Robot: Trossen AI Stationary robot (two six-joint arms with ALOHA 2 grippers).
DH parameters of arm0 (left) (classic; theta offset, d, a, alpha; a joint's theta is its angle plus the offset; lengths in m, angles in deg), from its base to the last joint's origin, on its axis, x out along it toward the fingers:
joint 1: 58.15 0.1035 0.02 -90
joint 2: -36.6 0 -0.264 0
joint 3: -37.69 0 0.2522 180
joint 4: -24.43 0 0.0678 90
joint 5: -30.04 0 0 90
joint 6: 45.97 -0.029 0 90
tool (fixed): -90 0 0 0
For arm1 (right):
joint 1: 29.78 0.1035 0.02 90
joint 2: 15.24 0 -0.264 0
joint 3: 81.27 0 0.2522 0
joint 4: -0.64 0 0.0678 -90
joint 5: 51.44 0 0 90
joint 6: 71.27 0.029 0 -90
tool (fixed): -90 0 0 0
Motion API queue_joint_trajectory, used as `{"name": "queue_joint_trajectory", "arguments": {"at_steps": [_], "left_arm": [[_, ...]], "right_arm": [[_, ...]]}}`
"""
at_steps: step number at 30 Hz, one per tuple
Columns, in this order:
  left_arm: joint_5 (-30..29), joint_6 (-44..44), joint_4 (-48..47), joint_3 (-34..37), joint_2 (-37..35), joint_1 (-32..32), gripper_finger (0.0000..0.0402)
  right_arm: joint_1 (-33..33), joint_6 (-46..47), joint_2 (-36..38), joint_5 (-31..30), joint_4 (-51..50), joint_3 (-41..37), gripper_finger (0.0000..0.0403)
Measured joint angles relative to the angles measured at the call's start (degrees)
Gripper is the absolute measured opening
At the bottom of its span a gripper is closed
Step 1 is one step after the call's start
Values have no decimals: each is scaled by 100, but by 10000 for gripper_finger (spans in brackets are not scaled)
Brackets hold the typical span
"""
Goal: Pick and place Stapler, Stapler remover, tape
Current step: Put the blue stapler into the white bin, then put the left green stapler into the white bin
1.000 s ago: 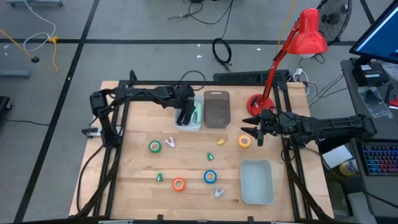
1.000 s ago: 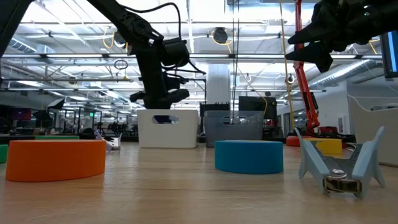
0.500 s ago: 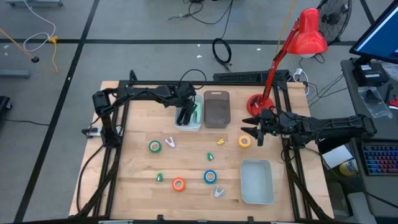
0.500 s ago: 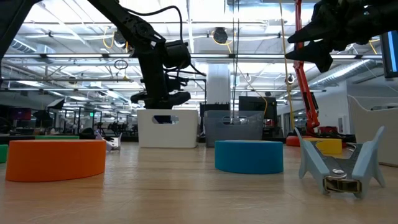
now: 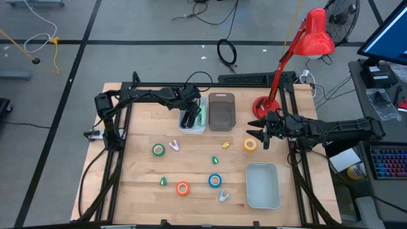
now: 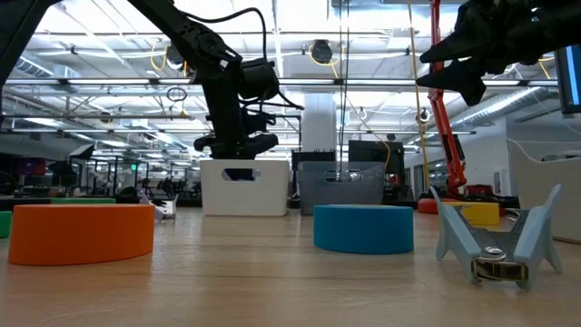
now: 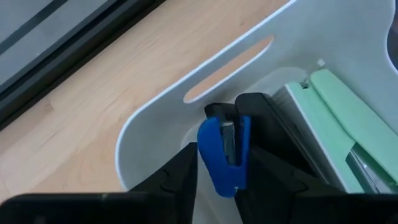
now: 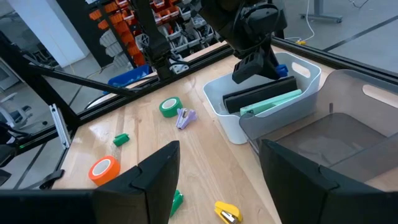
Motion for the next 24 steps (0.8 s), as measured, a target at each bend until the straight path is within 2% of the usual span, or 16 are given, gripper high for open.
{"name": "queue_joint_trajectory", "arguments": {"at_steps": [11, 20, 24], "left_arm": [[-26, -121, -231, -138, -50, 149, 182], [-78, -331, -1087, -1446, -61, 21, 165], [375, -319, -1666, -2073, -63, -270, 149]], "right_arm": [[0, 0, 0, 2, 0, 2, 212], [0, -46, 0, 6, 0, 1, 212], [0, -46, 0, 17, 0, 0, 212]]}}
